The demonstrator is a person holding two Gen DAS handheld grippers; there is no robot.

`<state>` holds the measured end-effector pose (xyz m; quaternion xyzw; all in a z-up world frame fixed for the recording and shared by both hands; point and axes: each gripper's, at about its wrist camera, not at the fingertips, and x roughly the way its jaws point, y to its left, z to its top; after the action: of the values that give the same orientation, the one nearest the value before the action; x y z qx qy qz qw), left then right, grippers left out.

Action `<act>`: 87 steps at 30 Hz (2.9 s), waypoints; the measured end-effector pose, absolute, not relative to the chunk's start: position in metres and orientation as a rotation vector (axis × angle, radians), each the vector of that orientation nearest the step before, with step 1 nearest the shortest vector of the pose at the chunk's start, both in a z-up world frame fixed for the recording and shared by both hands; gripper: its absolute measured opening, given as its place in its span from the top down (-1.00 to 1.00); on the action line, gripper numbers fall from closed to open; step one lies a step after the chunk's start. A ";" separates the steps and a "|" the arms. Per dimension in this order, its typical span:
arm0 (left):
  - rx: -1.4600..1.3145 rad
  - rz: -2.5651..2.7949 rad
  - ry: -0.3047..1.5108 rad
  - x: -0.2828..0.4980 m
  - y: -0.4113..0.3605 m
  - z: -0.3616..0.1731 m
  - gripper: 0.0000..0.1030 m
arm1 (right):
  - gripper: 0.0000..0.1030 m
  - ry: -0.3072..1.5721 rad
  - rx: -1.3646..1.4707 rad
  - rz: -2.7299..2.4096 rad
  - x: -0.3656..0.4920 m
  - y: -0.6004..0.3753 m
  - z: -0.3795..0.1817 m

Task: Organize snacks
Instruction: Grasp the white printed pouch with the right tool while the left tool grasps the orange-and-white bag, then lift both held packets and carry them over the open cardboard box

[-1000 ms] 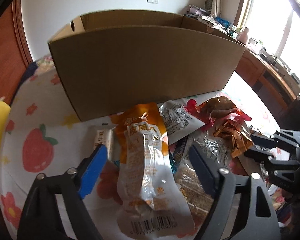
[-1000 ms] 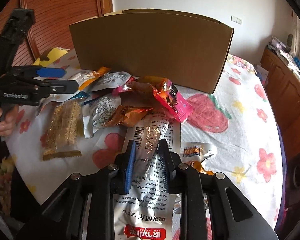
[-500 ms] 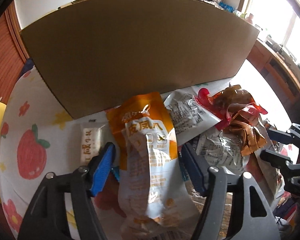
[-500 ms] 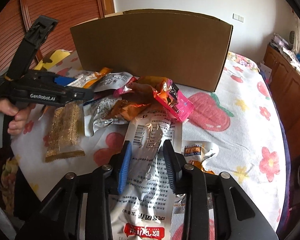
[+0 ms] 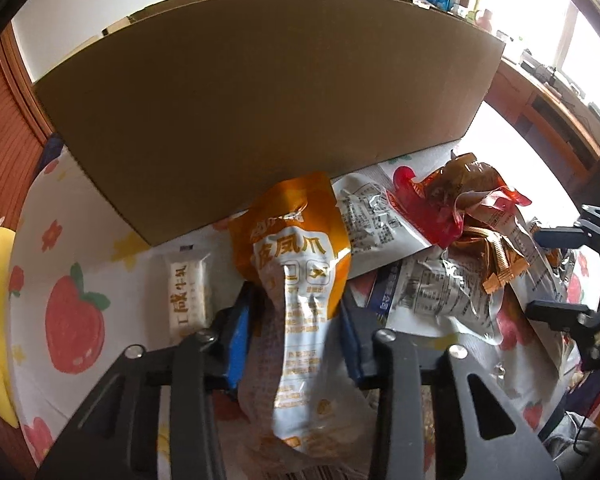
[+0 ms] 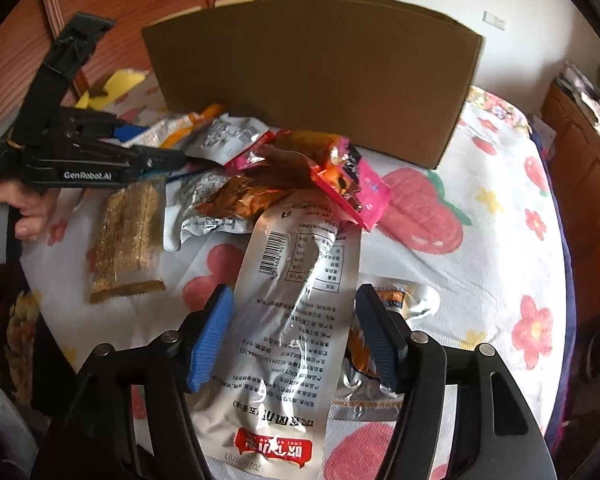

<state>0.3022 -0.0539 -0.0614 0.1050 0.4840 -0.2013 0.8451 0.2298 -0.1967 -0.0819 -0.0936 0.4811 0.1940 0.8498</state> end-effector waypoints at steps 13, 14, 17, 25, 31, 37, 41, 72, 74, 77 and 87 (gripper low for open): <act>0.134 -0.440 0.957 0.274 -0.008 -0.048 0.45 | -0.03 1.046 -0.240 0.409 0.254 -0.188 -0.089; 0.131 -0.440 0.947 0.271 -0.007 -0.046 0.45 | 0.05 1.044 -0.219 0.401 0.255 -0.192 -0.087; 0.135 -0.443 0.928 0.262 -0.005 -0.041 0.45 | 0.64 1.018 -0.181 0.397 0.255 -0.201 -0.074; 0.143 -0.450 0.896 0.256 -0.027 -0.036 0.44 | 0.73 1.039 -0.083 0.442 0.252 -0.211 -0.069; 0.134 -0.451 0.863 0.245 -0.023 -0.025 0.44 | 0.77 1.028 -0.087 0.455 0.243 -0.206 -0.060; 0.129 -0.454 0.843 0.235 -0.021 -0.019 0.43 | 0.79 1.016 -0.093 0.461 0.236 -0.204 -0.053; 0.125 -0.455 0.828 0.228 -0.021 -0.014 0.43 | 0.80 0.993 -0.106 0.460 0.234 -0.201 -0.045; 0.128 -0.430 0.576 0.312 -0.030 0.105 0.40 | 0.81 0.677 -0.268 0.428 0.301 -0.188 0.103; 0.133 -0.422 0.568 0.327 -0.031 0.109 0.39 | 0.81 0.660 -0.268 0.428 0.313 -0.185 0.111; 0.126 -0.417 0.561 0.350 -0.031 0.113 0.39 | 0.81 0.637 -0.279 0.427 0.336 -0.179 0.119; 0.098 -0.406 0.568 0.400 -0.028 0.086 0.37 | 0.81 0.610 -0.333 0.405 0.408 -0.155 0.116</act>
<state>0.4002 -0.0279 0.0857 0.0478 0.2781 -0.1987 0.9386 0.4081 -0.1550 0.1156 -0.1621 0.2970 0.1970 0.9202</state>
